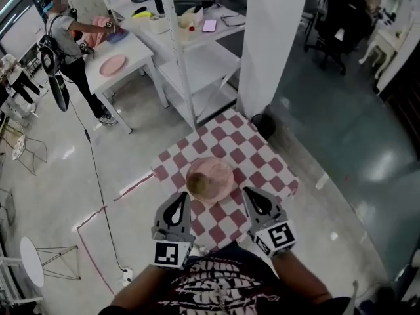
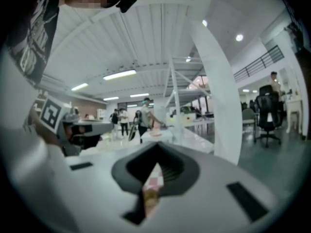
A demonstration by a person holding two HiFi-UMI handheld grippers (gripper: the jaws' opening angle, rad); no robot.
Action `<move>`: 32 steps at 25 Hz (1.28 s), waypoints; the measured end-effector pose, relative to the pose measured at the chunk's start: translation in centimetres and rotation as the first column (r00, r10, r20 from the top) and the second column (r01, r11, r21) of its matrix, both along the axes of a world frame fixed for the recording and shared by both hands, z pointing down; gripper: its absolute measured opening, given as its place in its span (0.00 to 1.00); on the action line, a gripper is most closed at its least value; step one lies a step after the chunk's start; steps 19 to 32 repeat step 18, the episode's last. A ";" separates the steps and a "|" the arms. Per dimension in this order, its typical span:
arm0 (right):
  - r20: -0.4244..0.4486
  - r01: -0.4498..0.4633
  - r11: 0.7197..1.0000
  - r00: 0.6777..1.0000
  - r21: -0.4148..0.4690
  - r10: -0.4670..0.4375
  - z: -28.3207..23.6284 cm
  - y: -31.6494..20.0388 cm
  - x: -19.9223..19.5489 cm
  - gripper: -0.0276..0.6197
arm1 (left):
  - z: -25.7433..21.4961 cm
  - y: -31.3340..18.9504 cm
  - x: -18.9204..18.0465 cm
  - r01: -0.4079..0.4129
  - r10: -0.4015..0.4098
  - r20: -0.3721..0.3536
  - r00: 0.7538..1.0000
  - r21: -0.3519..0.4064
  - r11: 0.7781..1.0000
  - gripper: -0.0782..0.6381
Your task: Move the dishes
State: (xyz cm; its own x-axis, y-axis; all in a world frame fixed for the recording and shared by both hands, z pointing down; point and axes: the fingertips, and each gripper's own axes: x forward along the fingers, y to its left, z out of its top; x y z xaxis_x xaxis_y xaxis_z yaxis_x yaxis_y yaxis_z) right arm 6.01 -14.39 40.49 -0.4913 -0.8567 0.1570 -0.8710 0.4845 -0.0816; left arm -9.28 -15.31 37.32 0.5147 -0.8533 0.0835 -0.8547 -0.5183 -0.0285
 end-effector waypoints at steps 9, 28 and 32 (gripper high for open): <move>-0.051 -0.116 0.993 0.992 0.008 0.116 -2.4 6.7 -3.7 0.09 | 1.4 4.4 -5.4 -0.058 0.053 -0.093 0.994 -0.048 0.997 0.15; -0.080 -0.115 0.993 0.990 0.016 0.116 -3.6 13.3 -5.6 0.09 | -0.5 9.4 -4.8 -0.123 0.121 -0.117 0.986 -0.012 0.992 0.15; -0.080 -0.115 0.993 0.990 0.016 0.116 -3.6 13.3 -5.6 0.09 | -0.5 9.4 -4.8 -0.123 0.121 -0.117 0.986 -0.012 0.992 0.15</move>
